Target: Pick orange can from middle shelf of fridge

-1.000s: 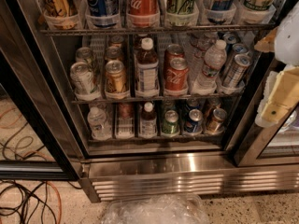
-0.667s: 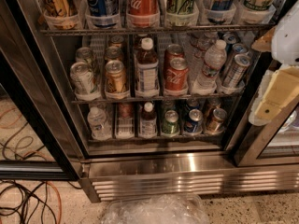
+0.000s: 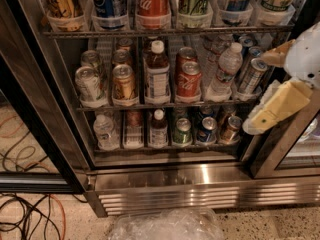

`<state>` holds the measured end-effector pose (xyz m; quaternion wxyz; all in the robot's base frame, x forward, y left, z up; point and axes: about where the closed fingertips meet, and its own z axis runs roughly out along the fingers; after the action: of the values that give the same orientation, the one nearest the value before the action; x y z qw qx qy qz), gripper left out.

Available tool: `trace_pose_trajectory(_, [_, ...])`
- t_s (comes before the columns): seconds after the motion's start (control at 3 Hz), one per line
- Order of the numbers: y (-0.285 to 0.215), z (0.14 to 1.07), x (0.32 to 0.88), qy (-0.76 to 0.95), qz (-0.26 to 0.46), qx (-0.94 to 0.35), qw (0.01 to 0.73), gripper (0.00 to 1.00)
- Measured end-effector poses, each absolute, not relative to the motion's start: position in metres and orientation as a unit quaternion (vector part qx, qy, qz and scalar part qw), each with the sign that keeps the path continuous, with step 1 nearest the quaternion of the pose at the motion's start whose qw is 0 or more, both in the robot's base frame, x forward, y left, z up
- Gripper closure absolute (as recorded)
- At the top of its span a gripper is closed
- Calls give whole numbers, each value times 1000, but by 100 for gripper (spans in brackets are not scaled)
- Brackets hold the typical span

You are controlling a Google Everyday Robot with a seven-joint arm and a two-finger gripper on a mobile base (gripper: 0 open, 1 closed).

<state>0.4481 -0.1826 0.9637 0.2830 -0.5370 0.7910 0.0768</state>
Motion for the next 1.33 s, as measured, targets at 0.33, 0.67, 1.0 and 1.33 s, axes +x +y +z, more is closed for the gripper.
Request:
trace_pose_trajectory(0.33, [-163, 959, 449, 782, 133, -499, 349, 0])
trace_pose_trajectory(0.67, [-144, 955, 449, 774, 176, -446, 414, 0])
trace_pose_trajectory(1.0, [-117, 949, 447, 750, 203, -416, 472, 0])
trace_pose_trajectory(1.33, [-101, 964, 446, 734, 221, -410, 495, 0])
